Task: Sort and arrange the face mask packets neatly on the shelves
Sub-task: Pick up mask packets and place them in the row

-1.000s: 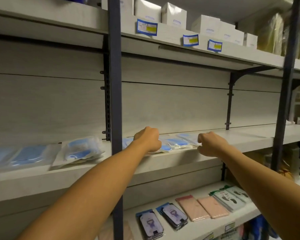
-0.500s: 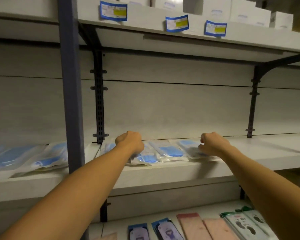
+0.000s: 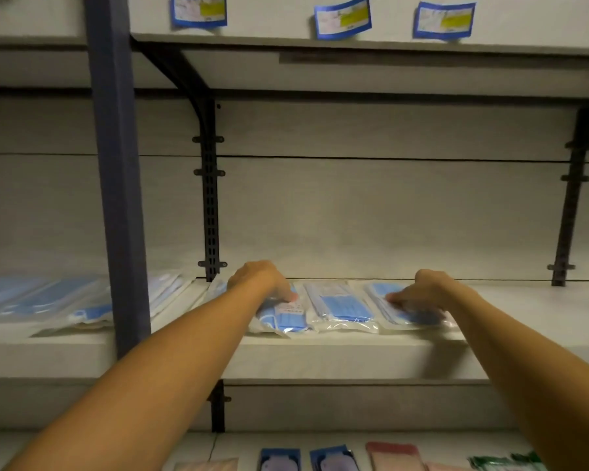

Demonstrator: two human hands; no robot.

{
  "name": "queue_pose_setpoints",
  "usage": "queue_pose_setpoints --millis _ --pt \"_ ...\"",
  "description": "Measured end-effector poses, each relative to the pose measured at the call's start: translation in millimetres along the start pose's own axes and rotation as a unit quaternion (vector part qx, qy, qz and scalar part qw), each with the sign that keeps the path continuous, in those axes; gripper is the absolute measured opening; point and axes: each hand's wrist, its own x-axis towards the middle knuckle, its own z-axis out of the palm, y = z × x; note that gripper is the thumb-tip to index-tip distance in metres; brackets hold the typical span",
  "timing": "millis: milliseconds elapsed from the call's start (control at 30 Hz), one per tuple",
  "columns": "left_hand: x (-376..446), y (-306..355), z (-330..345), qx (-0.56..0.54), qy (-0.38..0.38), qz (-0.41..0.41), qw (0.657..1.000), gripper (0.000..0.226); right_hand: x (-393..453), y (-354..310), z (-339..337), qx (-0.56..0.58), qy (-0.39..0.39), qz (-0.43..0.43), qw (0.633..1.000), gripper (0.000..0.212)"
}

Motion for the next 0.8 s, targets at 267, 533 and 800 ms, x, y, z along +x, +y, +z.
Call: queue_pose_setpoints --millis 267,533,800 --pt "1.9 5.9 -9.1 0.008 -0.067 -0.049 0.997 0.075 5.7 -4.0 -5.9 0.085 -0.077 0.055 0.992 0.066" --pt "-0.8 -13.4 -13.7 -0.228 -0.108 -0.087 0.964 0.047 6.5 18.4 -22.4 0.245 -0.140 0.118 0.952 0.055" --pt "-28.3 -12.6 -28.3 -0.399 -0.068 -0.074 0.911 0.041 -12.8 21.8 -34.6 0.398 -0.133 0.081 0.904 0.047"
